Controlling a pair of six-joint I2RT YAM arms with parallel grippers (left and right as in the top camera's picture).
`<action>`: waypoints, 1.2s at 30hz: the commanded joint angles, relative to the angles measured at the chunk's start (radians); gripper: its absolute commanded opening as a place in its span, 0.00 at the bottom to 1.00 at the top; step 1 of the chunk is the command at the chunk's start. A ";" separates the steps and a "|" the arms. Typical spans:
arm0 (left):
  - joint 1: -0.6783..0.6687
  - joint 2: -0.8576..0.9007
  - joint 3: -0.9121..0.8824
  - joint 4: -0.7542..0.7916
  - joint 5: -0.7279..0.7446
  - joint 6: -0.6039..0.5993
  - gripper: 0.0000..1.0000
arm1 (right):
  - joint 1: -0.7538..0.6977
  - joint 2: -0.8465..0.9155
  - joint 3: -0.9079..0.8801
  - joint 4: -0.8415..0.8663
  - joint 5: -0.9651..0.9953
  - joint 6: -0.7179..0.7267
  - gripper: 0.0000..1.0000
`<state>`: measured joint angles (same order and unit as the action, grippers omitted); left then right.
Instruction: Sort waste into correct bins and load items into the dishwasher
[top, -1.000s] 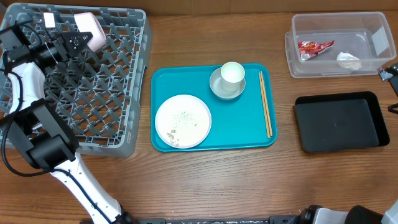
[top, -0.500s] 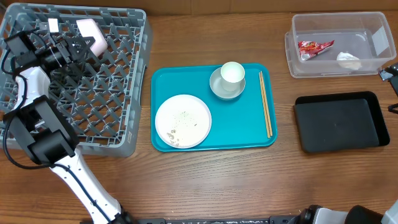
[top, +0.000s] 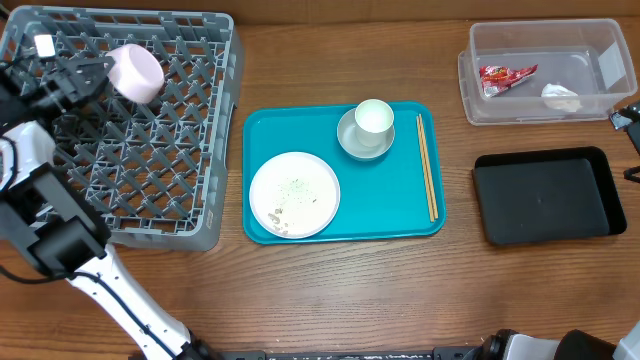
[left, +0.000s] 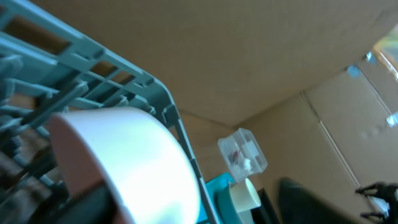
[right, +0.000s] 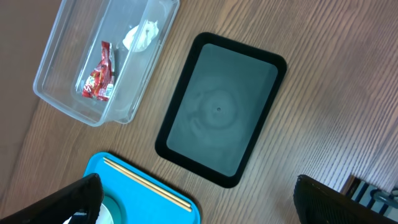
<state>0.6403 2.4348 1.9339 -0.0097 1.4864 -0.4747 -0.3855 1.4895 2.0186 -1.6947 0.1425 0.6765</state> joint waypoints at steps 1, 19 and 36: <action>0.028 -0.092 0.001 0.021 0.031 -0.087 0.94 | -0.003 -0.013 -0.003 0.002 0.014 0.002 1.00; -0.128 -0.330 0.000 -0.335 -0.240 0.175 0.04 | -0.003 -0.013 -0.003 0.002 0.014 0.002 1.00; -0.318 -0.329 -0.001 -0.728 -1.154 0.625 0.04 | -0.003 -0.013 -0.003 0.002 0.014 0.002 1.00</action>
<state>0.3531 2.1014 1.9285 -0.7345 0.4530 0.0631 -0.3855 1.4895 2.0186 -1.6955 0.1425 0.6769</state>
